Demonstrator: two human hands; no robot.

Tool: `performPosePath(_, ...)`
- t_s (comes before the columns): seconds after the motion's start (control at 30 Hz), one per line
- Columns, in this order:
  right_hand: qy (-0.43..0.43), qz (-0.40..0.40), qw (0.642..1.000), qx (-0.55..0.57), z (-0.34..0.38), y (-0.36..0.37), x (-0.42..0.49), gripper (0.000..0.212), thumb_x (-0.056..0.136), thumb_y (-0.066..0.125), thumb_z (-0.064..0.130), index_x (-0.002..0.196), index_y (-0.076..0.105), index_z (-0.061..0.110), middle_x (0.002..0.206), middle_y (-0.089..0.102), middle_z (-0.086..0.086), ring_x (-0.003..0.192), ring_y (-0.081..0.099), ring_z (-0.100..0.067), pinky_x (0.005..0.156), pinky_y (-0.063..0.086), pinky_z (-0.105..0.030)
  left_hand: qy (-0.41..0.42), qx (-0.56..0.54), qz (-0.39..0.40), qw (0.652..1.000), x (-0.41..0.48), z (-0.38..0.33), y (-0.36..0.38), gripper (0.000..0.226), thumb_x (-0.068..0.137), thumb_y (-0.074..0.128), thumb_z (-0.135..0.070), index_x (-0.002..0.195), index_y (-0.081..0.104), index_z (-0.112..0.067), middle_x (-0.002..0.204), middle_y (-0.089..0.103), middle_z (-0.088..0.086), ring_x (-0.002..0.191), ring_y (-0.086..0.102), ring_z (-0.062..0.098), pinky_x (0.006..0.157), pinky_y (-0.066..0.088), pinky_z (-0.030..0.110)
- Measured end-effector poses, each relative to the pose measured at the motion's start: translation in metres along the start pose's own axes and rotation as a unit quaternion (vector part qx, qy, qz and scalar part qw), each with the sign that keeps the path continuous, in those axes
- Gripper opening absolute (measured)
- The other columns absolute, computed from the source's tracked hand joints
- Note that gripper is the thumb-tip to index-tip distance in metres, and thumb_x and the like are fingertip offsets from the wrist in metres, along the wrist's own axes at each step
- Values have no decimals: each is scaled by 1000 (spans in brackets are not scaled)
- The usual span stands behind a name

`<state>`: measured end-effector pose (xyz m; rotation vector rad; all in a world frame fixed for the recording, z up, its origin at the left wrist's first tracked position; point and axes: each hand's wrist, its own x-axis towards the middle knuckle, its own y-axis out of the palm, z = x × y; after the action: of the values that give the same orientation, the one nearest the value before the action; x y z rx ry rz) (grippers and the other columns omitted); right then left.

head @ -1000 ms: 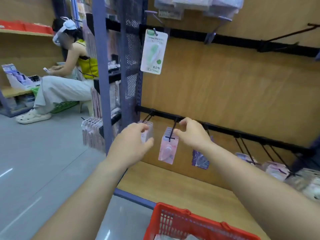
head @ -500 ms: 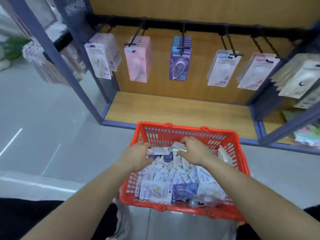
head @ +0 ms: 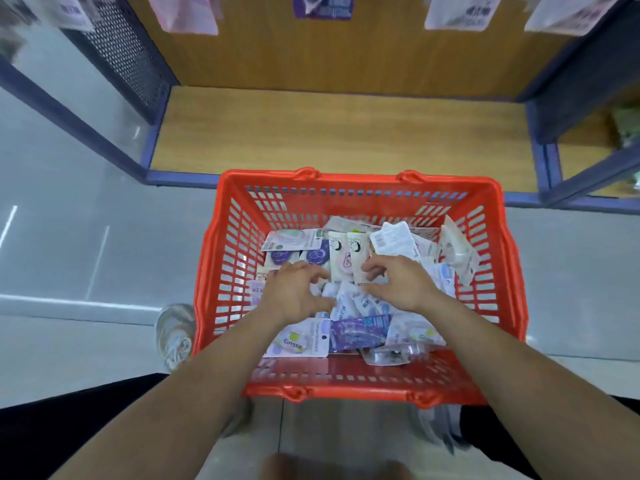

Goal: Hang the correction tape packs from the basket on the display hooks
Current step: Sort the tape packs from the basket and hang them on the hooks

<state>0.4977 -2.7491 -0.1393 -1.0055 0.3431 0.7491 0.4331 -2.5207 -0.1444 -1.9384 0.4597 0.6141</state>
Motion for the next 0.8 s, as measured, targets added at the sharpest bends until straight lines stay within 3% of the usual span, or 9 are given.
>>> performPosePath(0.13, 0, -32, 998, 60, -7, 1, 4, 23, 96, 67, 20, 118, 68, 26, 104, 63, 16, 117, 61, -15, 98, 49, -38, 10, 16, 34, 999, 9, -9, 7, 59, 79, 72, -68, 125, 65, -31, 118, 57, 0, 114, 54, 24, 97, 44, 36)
performPosePath(0.27, -3, -44, 997, 66, -10, 4, 3, 22, 92, 71, 23, 113, 70, 26, 93, 66, 19, 108, 64, -11, 95, 51, -36, 4, 5, 98, 995, 14, -5, -6, 56, 73, 76, -70, 113, 63, -33, 121, 61, -6, 108, 59, 20, 93, 50, 38)
performPosePath(0.37, -8, -41, 997, 68, -8, 5, 0, 22, 91, 74, 26, 113, 69, 27, 92, 68, 18, 101, 66, -12, 92, 52, -37, -4, 14, 106, 994, 10, -8, -7, 67, 71, 73, -76, 124, 59, -37, 128, 64, -12, 118, 59, 18, 96, 49, 38)
performPosePath(0.5, 4, -41, 995, 94, -4, 4, -2, 22, 92, 73, 28, 113, 68, 28, 96, 69, 13, 102, 65, -14, 91, 52, -37, 6, 37, 84, 996, 7, -27, 0, 73, 76, 69, -75, 136, 55, -37, 127, 66, -8, 121, 59, 20, 81, 39, 34)
performPosePath(0.57, 4, -37, 993, 110, -4, 3, -3, 21, 93, 71, 27, 114, 68, 28, 100, 69, 12, 104, 65, -15, 93, 51, -38, 16, 52, 86, 995, 9, -32, 2, 70, 81, 71, -67, 138, 53, -31, 130, 65, -4, 120, 58, 22, 80, 38, 33)
performPosePath(0.73, 4, -43, 979, 197, 0, -5, -5, 18, 94, 68, 17, 106, 67, 29, 105, 70, 1, 99, 65, -18, 95, 53, -45, -16, -92, 85, 992, 10, -15, -19, 73, 84, 81, -47, 143, 52, -16, 132, 61, 4, 119, 58, 25, 84, 42, 30)
performPosePath(0.8, 2, -51, 973, 227, 2, -8, -4, 19, 93, 68, 16, 104, 67, 32, 108, 71, 2, 96, 66, -17, 95, 53, -45, -28, -157, 59, 985, 11, -1, -33, 58, 82, 84, -38, 128, 61, -12, 115, 62, 1, 112, 61, 28, 80, 45, 29)
